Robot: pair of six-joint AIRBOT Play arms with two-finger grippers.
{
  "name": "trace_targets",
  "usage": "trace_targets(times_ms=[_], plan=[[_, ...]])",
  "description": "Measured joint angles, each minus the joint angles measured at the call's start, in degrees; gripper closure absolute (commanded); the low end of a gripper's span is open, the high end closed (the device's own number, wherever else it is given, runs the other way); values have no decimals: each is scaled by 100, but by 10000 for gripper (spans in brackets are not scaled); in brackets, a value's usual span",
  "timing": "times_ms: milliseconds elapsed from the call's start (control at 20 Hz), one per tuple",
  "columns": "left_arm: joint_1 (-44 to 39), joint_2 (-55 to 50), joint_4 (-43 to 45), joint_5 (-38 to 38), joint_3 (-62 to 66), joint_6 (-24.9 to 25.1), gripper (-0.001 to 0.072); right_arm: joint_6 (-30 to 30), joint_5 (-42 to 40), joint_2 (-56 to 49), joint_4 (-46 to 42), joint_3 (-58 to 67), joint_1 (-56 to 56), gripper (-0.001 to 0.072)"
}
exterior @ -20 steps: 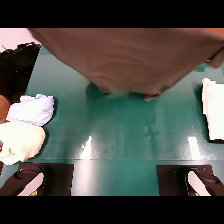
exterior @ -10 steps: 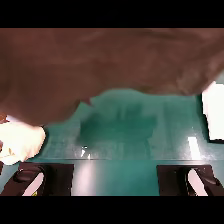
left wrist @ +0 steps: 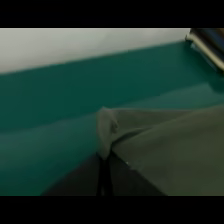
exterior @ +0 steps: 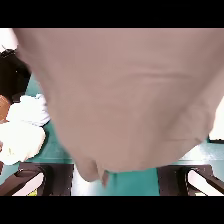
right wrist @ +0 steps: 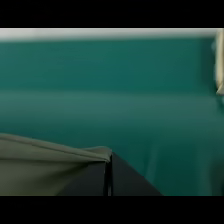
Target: Fold the shirts.
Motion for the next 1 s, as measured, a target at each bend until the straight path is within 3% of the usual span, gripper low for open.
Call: trace_targets(times_ms=[200,350,400,450,500,550,650,800,1000], plan=[[2,-1270,70,-61,-861,-92,682,70,-133,-1029,-741,-999,861,698],[2,-2140,74,391,-1176,-109,681,116,-636,-1851,-973,-1281,1182,697],[2,-2326,72,601,-1224,-122,646,138,-778,-2079,-992,-1252,1228,697],[4,-2476,72,817,-1261,-149,365,157,-885,-2319,-1043,-1161,1261,687],[15,-2579,79,979,-1276,-197,106,175,-929,-2524,-1073,-1040,1292,533],[48,-2660,81,1102,-1263,-282,63,188,-940,-2706,-1097,-874,1303,360],[181,-2754,79,1054,-1132,-455,63,190,-874,-2944,-1106,-544,1325,358],[525,-2761,83,186,-903,-595,63,190,-503,-2946,-1119,-302,1281,359],[850,-2212,243,-828,-1563,-586,63,114,-162,-2304,-802,-1005,1054,359]])
